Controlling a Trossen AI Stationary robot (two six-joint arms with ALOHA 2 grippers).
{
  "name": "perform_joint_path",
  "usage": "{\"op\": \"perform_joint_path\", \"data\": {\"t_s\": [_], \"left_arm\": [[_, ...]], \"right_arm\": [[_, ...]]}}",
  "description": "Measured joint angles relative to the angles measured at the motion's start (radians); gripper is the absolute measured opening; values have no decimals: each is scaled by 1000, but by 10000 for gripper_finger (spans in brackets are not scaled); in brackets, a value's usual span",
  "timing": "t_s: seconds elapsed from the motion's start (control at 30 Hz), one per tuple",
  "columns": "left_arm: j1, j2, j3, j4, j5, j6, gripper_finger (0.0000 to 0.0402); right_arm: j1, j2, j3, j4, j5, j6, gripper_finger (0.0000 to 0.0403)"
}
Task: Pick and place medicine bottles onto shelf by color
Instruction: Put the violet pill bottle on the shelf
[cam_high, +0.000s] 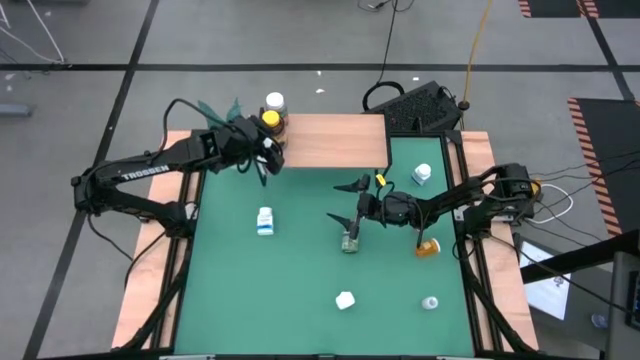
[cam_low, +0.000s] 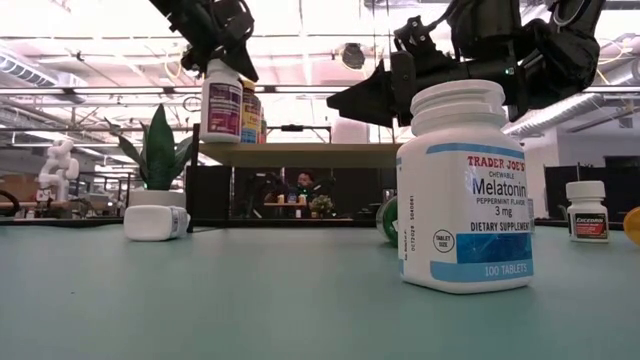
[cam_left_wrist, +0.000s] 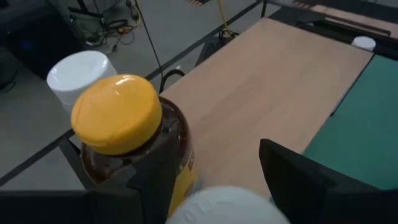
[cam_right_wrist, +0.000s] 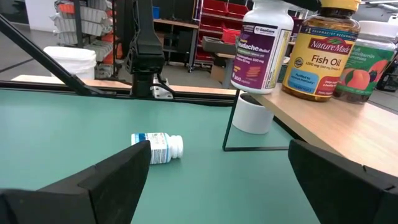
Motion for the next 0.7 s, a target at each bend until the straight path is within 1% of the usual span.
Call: {"op": "perform_joint_path", "data": {"t_s": [0.3,0.5,0.7], "left_arm": [[27,9,0,39,-2,7,214],[26,9,0,46,-2,33,234],[26,9,0,48,-2,35,238]], "right_arm": [[0,0,0,0,0,0,375],[0,0,0,-3,0,-5,375],[0,0,0,-3,0,-5,375]]}}
